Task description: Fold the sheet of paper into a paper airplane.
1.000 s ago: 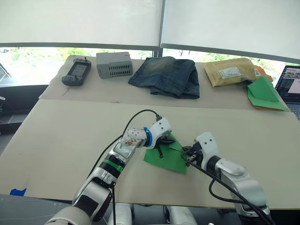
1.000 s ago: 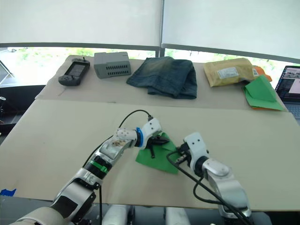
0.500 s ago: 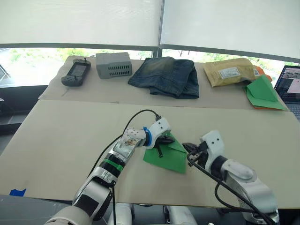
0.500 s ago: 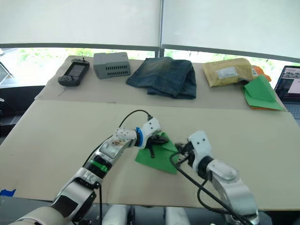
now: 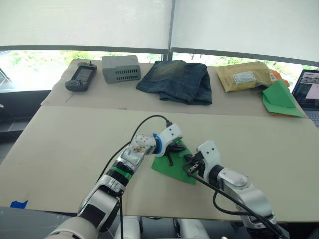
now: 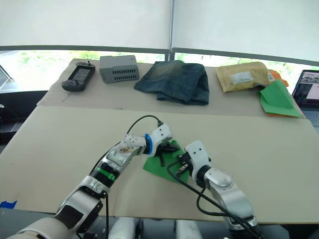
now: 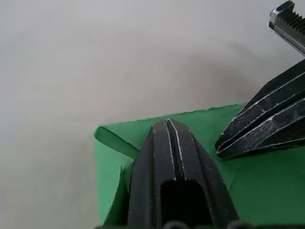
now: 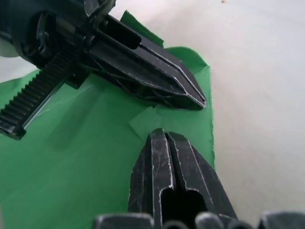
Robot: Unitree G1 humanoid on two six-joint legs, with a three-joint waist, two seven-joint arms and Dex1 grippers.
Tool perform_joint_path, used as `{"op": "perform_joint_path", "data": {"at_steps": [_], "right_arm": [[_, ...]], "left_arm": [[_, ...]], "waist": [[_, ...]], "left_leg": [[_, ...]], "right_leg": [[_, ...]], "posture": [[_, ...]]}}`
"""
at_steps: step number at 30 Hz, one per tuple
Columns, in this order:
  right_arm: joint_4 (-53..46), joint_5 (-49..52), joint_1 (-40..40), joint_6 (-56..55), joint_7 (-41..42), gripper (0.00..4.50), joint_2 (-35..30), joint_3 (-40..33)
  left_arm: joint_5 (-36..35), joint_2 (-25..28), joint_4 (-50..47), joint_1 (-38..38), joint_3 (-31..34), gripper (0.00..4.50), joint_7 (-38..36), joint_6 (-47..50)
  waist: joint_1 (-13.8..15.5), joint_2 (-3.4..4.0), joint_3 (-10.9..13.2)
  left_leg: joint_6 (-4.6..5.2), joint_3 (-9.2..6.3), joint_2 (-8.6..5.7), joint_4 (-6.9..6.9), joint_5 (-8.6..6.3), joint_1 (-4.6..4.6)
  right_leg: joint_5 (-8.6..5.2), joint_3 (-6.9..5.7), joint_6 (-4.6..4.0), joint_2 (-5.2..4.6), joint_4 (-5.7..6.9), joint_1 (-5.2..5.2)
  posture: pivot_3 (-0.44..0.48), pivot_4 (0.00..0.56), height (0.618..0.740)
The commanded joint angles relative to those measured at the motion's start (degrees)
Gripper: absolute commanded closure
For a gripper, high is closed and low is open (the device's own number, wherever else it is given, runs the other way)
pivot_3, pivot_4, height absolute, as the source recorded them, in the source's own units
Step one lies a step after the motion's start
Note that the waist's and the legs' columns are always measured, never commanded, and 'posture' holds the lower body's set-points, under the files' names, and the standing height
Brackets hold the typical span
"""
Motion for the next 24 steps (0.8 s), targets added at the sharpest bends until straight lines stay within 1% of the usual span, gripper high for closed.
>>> {"op": "perform_joint_path", "data": {"at_steps": [1,7,12,17,19,21,24], "right_arm": [[0.80,-0.03,1.54,3.52,-0.74,4.45,-0.31,1.23],[0.42,0.67,2.44,6.76,-2.12,4.45,0.84,1.31],[0.54,0.96,2.39,7.39,-2.63,4.45,0.71,1.55],[0.58,1.41,2.41,7.97,-3.15,4.45,1.03,1.80],[0.70,1.49,2.28,8.11,-3.27,4.45,1.01,1.82],[0.77,1.54,2.16,8.32,-3.34,4.45,0.91,1.80],[0.65,1.45,2.04,8.53,-3.41,4.45,0.48,1.97]], "left_arm": [[-0.03,-1.71,0.51,-0.99,0.24,4.50,0.31,0.86],[-0.21,-3.89,0.43,-2.04,-0.23,4.50,-0.61,1.86],[2.00,-4.57,2.73,-2.30,-2.05,4.50,-0.27,-0.15],[1.23,-5.28,2.31,-2.33,-0.82,4.50,-1.05,-0.64],[2.50,-4.79,3.44,-2.48,-1.91,4.50,-1.59,-1.64],[3.41,-5.25,5.71,-3.07,-1.76,4.50,-0.26,-2.26],[4.43,-6.22,9.68,-5.24,0.17,4.50,4.39,-3.41]], "waist": [[0.00,0.00,0.00],[0.03,0.00,0.00],[0.10,0.00,0.00],[0.08,-0.01,0.00],[0.05,0.00,0.00],[0.09,-0.01,0.00],[0.21,-0.01,-0.01]], "left_leg": [[0.00,0.00,0.00,0.00,0.00,0.00],[0.00,-0.01,-0.01,0.00,0.00,-0.04],[0.00,-0.03,-0.01,-0.03,0.00,-0.03],[0.00,-0.04,-0.03,-0.02,0.00,-0.04],[0.00,-0.04,-0.02,-0.03,0.00,-0.04],[0.00,-0.05,-0.02,-0.03,0.00,-0.03],[0.00,-0.07,-0.05,0.00,0.00,-0.03]], "right_leg": [[0.00,0.00,0.00,0.00,0.00,0.01],[0.00,0.00,0.00,-0.01,-0.02,-0.02],[-0.02,-0.01,0.00,0.00,-0.03,-0.01],[-0.02,-0.01,0.01,-0.01,-0.05,0.00],[-0.03,-0.01,0.01,0.00,-0.05,-0.01],[-0.03,-0.02,0.01,0.00,-0.05,0.00],[-0.03,-0.01,0.02,-0.01,-0.06,0.04]], "posture": [[0.000,0.150,0.734],[0.000,0.150,0.734],[0.000,0.150,0.734],[0.000,0.150,0.734],[0.000,0.150,0.734],[0.000,0.150,0.734],[0.000,0.150,0.734]]}}
